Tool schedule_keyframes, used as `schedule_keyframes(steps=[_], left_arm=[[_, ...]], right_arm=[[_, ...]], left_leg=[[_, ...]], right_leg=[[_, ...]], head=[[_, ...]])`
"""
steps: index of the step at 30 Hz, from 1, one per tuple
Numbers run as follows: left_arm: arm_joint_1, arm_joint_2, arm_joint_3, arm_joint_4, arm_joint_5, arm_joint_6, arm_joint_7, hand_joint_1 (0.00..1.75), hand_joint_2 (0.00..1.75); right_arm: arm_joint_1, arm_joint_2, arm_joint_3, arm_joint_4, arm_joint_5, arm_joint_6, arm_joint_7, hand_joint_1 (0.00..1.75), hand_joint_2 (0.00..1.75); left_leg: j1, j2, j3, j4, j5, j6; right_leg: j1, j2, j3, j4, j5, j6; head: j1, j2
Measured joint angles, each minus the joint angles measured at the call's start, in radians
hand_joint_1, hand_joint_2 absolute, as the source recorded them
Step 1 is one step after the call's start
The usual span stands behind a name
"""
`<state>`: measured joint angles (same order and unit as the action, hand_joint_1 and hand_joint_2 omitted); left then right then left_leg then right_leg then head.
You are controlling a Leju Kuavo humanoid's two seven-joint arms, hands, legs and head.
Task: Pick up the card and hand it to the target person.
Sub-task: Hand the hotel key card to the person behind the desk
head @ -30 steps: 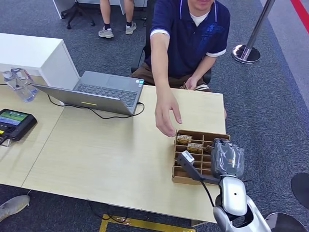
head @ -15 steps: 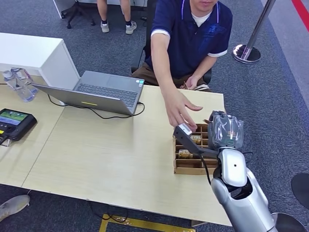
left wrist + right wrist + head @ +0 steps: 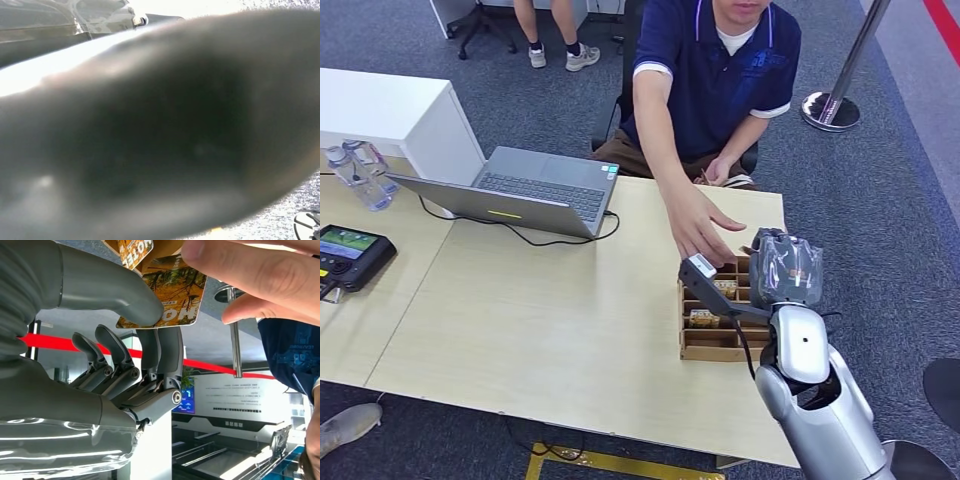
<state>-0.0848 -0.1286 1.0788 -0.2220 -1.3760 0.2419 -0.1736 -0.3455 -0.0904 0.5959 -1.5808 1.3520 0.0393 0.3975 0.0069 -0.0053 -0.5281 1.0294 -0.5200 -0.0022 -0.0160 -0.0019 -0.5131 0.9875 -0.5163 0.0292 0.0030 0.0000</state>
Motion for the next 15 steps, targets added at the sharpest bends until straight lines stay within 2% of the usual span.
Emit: schedule_keyframes(steps=[5,10,12,15], left_arm=[[0.000,0.000,0.000,0.000,0.000,0.000,-0.002,0.00,0.00],[0.000,0.000,0.000,0.000,0.000,-0.001,-0.003,0.00,0.00],[0.000,0.000,0.000,0.000,-0.001,-0.003,-0.004,0.00,0.00],[0.000,0.000,-0.001,0.000,-0.005,-0.008,-0.010,0.00,0.00]], right_arm=[[-0.009,0.000,0.000,0.002,-0.013,0.006,0.000,1.52,1.75],[-0.057,-0.002,0.000,0.013,-0.079,0.020,-0.009,1.52,1.75],[-0.072,-0.003,0.000,0.014,-0.128,0.032,-0.018,1.52,1.75],[-0.081,-0.009,-0.001,0.006,-0.276,0.091,-0.062,1.52,1.75]], left_leg=[[0.000,0.000,0.000,0.000,0.000,0.000],[0.000,0.000,0.000,0.000,0.000,0.000],[0.000,0.000,0.000,0.000,0.000,0.000],[0.000,0.000,0.000,0.000,0.000,0.000]], right_leg=[[0.000,0.000,0.000,0.000,0.000,0.000],[0.000,0.000,0.000,0.000,0.000,0.000],[0.000,0.000,0.000,0.000,0.000,0.000],[0.000,0.000,0.000,0.000,0.000,0.000]], head=[[0.000,0.000],[0.000,0.000],[0.000,0.000],[0.000,0.000]])
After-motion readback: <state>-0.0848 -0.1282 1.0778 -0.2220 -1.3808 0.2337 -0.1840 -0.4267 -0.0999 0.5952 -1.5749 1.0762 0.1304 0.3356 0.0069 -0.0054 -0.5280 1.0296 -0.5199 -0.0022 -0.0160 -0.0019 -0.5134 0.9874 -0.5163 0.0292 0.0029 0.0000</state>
